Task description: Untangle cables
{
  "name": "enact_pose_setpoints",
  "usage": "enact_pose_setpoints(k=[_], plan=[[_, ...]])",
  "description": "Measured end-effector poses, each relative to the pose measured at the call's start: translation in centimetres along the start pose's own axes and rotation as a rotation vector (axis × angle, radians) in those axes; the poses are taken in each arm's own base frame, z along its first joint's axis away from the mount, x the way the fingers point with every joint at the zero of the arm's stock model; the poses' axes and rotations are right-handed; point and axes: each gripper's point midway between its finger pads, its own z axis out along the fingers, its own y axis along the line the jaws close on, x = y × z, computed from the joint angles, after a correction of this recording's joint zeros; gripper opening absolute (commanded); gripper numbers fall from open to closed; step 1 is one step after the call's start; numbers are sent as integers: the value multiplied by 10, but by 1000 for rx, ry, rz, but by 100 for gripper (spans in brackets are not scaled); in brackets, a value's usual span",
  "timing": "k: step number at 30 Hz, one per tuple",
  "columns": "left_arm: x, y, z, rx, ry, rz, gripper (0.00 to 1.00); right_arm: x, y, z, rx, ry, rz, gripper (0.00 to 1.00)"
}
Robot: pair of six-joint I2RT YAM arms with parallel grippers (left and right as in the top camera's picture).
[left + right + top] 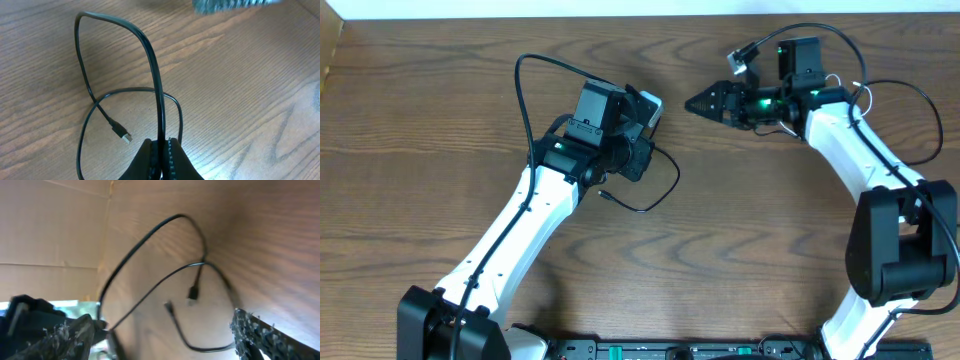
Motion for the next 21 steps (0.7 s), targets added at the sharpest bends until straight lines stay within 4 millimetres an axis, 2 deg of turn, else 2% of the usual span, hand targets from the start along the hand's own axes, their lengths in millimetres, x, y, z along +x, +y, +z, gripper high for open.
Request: enact_pose_setpoints(k=[3, 6, 11, 13, 20, 21], plan=[[0, 0, 0, 0, 0, 0, 8, 6, 8, 11, -5, 22, 82, 73], [0, -2, 0, 13, -1, 0, 8, 8, 17, 23, -1, 21, 127, 71], [0, -10, 0, 60, -4, 2, 7, 10, 35, 42, -21, 20, 119, 70], [2, -12, 0, 71, 6, -1, 7, 15, 42, 51, -22, 29, 113, 66], [6, -15, -1, 85, 23, -7, 8, 26, 49, 68, 12, 40, 114, 25], [6, -15, -1, 85, 23, -7, 7, 27, 48, 70, 24, 36, 115, 14]])
